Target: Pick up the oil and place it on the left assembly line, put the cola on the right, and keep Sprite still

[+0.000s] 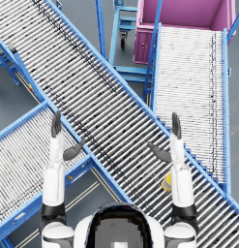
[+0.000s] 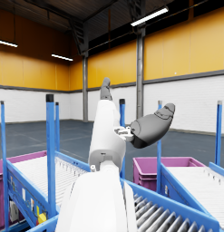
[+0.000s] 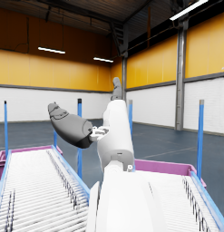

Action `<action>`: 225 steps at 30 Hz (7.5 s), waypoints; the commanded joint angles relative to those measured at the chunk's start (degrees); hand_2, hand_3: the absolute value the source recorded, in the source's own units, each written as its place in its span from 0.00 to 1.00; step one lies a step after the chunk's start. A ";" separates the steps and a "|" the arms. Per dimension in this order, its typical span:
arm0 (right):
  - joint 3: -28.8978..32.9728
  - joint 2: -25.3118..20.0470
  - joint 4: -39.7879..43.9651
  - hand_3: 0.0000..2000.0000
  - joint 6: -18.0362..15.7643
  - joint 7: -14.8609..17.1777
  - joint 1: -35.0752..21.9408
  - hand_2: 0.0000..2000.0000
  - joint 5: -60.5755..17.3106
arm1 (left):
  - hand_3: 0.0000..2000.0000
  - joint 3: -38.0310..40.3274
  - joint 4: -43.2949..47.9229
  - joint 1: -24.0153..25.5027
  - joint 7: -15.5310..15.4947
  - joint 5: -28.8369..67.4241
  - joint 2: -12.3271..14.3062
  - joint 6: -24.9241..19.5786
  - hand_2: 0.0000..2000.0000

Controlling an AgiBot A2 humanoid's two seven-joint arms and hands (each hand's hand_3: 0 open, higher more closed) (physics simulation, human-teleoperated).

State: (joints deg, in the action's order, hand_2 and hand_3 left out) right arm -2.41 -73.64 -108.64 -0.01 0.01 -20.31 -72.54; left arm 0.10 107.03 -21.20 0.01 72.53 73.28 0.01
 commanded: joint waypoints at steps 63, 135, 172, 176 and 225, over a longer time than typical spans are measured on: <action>7.95 -3.99 -2.72 0.00 0.01 -0.01 2.54 0.00 -6.47 | 0.00 5.20 4.49 -2.87 -0.01 6.47 2.83 -0.01 0.00; -35.96 3.53 11.42 1.00 -11.17 -0.14 -20.61 1.00 -6.47 | 0.00 -14.45 0.97 4.27 -0.01 15.67 6.25 -0.01 0.00; -27.28 -11.61 3.54 0.00 -0.18 -0.02 -8.56 0.00 -6.54 | 1.00 -11.74 0.16 5.43 0.25 18.12 8.51 -2.48 1.00; -24.47 -11.33 2.29 0.00 -0.04 -0.01 -7.48 0.00 -6.51 | 1.00 0.28 1.17 8.18 0.23 18.09 8.33 -2.59 1.00; -3.70 -13.03 3.51 0.00 0.01 -0.01 -9.95 0.00 -6.46 | 0.00 20.40 -3.43 3.71 -0.01 18.03 -1.63 -0.01 0.00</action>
State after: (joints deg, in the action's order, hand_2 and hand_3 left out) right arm -8.81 -86.65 -104.77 0.00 0.00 -29.90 -79.00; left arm 23.58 102.66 -16.34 0.00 90.56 72.30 0.00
